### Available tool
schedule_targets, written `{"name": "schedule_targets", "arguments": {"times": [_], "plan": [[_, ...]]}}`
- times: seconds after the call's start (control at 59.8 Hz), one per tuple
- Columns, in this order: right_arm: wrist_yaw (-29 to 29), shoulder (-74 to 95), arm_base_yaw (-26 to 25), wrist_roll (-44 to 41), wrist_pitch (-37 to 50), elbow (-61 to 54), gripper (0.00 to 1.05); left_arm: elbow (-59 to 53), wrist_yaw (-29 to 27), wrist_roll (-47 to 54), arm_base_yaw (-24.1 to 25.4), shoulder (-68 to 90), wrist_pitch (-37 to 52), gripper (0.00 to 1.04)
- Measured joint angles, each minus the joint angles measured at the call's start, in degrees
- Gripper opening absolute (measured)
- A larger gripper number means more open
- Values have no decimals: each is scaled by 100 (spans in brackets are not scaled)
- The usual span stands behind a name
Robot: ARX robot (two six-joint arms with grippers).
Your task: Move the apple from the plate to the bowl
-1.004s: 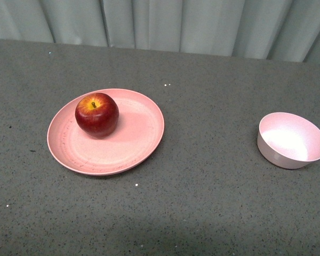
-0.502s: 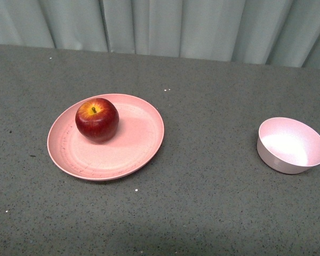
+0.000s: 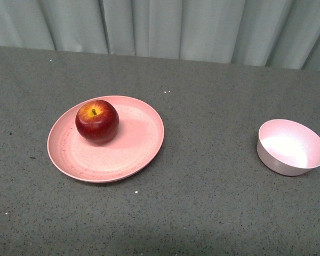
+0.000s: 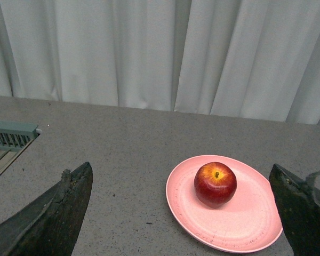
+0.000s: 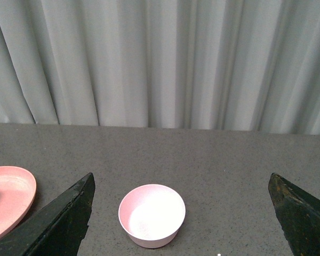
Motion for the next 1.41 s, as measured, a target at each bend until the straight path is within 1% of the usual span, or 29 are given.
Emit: {"name": "schedule_targets", "arguments": {"times": [0.519,0.552,0.586,0.653,0.753,0.87,0.92,0.97,1.104,1.272,1.406], "plan": [[0,0,0,0,0,0,95,0,0,0,0,0,0,98],[46,7,9,-42,-17,0,95,0,0,2,0,0,0,98],[210,76,52,-184,-87,9,95,0,0,2,0,0,0,98],[295,365,66,-387,-4,9,95,0,0,0,0,0,0,98],[323,1340,81,-457,804,63,95,0,0,2,0,-2,0,98],[210,3298,286,-470,2258,393,95,0,0,2,0,-2,0,98],[146,4780,393,-439,2898,916,95,0,0,2,0,-2,0,98],[146,6050,450,-400,3220,1412,95,0,0,2,0,-2,0,98],[85,8402,549,-415,2975,2524,95,0,0,2,0,-2,0,98],[-111,9825,608,-564,2345,3351,95,0,0,2,0,-2,0,98],[2,10714,682,-719,1996,3921,95,0,0,2,0,-2,0,98]]}}
